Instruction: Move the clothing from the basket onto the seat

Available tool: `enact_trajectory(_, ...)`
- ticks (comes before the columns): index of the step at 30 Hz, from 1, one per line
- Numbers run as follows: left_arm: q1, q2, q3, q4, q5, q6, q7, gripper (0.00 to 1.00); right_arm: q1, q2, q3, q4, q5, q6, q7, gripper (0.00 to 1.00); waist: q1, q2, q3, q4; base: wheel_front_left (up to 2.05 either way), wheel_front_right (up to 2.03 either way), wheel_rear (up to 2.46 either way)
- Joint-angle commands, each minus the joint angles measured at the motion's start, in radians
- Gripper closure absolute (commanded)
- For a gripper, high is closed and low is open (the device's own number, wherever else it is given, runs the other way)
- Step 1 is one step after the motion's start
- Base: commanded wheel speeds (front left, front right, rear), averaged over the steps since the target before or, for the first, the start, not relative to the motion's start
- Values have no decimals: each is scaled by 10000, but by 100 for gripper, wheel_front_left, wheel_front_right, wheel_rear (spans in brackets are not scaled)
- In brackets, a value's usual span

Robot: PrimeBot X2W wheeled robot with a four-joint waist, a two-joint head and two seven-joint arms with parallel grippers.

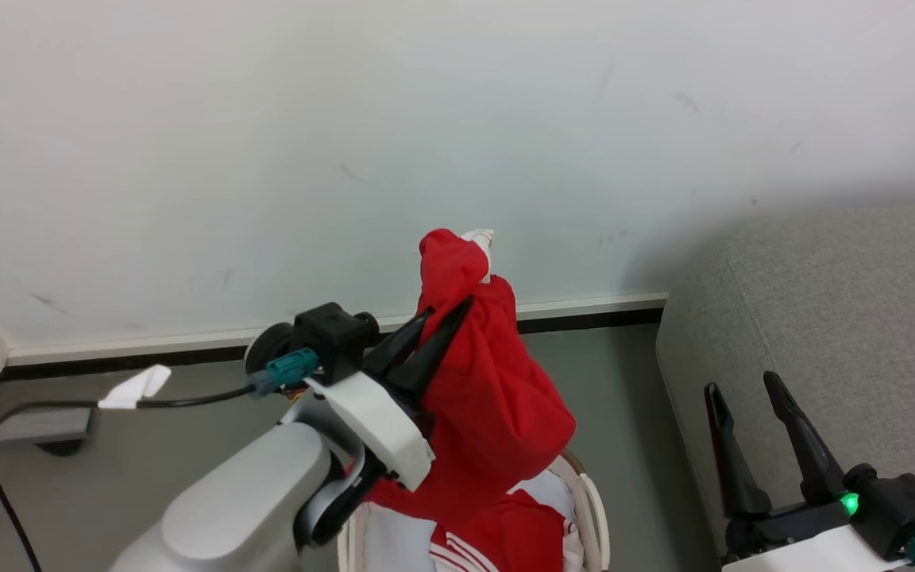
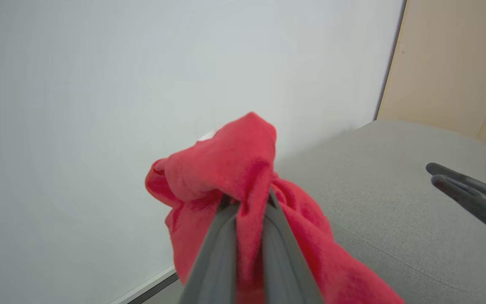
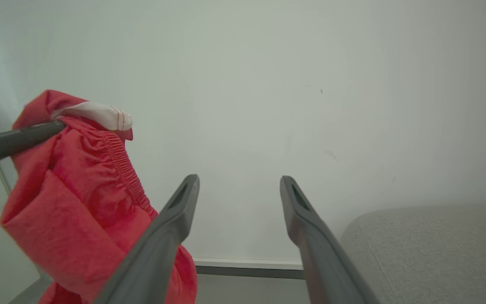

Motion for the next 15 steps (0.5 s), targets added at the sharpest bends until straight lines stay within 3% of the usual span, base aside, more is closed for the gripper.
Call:
enact_trajectory(1,-98,90,109,-167,38,93,-7,100,116,-102,66,7,43,-21,9,0,2,0,-59,47,0,0,0)
enact_trajectory(15,-190,306,408,-770,-251,442,158,100,-18,-287,1000,-172,386,-21,9,0,2,0,-90,155,0,0,0)
